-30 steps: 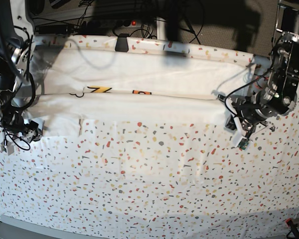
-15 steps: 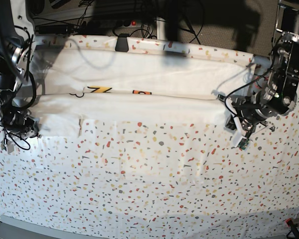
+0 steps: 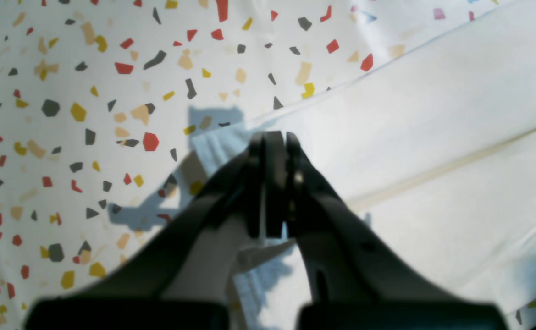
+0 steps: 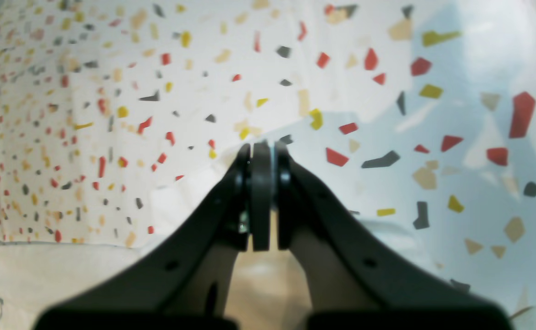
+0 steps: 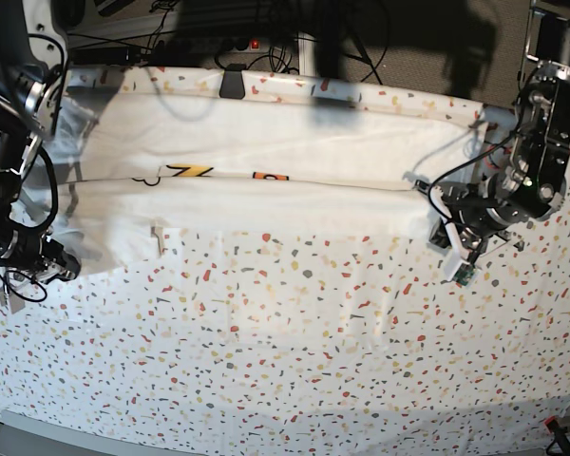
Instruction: Fold the T-shirt properly
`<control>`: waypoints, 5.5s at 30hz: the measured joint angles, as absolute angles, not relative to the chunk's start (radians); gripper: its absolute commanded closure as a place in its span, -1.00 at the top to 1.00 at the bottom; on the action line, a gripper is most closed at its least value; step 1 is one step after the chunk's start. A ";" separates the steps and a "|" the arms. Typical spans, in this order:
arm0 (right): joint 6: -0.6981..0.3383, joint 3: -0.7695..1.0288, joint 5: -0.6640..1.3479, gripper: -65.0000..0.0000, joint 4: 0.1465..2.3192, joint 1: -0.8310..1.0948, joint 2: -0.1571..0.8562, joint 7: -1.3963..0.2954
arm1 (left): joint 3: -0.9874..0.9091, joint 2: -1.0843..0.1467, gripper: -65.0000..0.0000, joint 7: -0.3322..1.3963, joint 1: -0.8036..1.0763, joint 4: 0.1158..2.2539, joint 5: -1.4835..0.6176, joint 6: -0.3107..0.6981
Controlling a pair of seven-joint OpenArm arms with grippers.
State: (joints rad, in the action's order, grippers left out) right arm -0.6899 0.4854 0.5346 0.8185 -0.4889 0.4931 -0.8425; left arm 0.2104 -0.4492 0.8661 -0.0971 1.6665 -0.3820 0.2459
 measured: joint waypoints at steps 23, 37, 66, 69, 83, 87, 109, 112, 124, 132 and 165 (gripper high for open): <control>-0.694 0.496 0.833 -1.00 1.705 0.163 0.494 -1.129 | 0.210 -0.449 -1.00 0.872 -0.097 1.666 -0.382 0.246; -0.694 0.848 0.841 -1.00 1.855 0.538 0.493 -1.113 | 0.210 -0.454 -1.00 0.883 -0.097 1.666 -0.382 0.246; -0.694 0.916 0.953 -1.00 1.855 0.549 0.493 -1.117 | 0.210 -0.462 -0.28 1.131 -0.038 1.838 -0.312 0.246; -0.694 0.916 0.957 -1.00 1.856 0.549 0.493 -1.120 | 0.211 -0.484 -0.12 1.138 0.023 1.837 -0.255 0.246; -0.694 0.916 0.957 -1.00 1.856 0.548 0.493 -1.121 | 0.211 -0.545 -0.12 1.042 0.059 1.902 0.033 -0.025; -0.694 0.916 0.957 -1.00 1.856 0.548 0.493 -1.120 | 0.211 -0.543 -0.12 0.897 0.058 2.011 -0.038 -0.044; -0.694 0.916 0.961 -1.00 1.856 0.548 0.493 -1.120 | 0.210 -0.249 -0.12 1.031 -0.117 1.626 -0.091 0.133; -0.693 0.916 0.960 -1.00 1.856 0.548 0.493 -1.120 | 0.210 -0.249 -0.12 1.074 -0.117 1.650 -0.021 0.134; -0.693 0.916 0.957 -1.00 1.856 0.458 0.493 -1.098 | 0.210 -0.249 -0.12 1.084 -0.117 1.689 0.006 0.134; -0.694 0.916 0.953 -1.00 1.857 0.267 0.492 -1.129 | 0.210 -0.249 -0.12 1.084 -0.117 1.689 0.004 0.134; -0.693 0.692 0.664 -1.00 1.643 0.092 0.490 -1.042 | 0.210 -0.249 -0.12 1.073 -0.116 1.689 0.004 0.134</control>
State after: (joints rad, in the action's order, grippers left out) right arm -0.6933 0.6918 0.6640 1.6432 0.0921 0.4904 -1.0420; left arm 0.2100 -0.2489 1.0733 -0.1162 1.6890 0.0036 0.1341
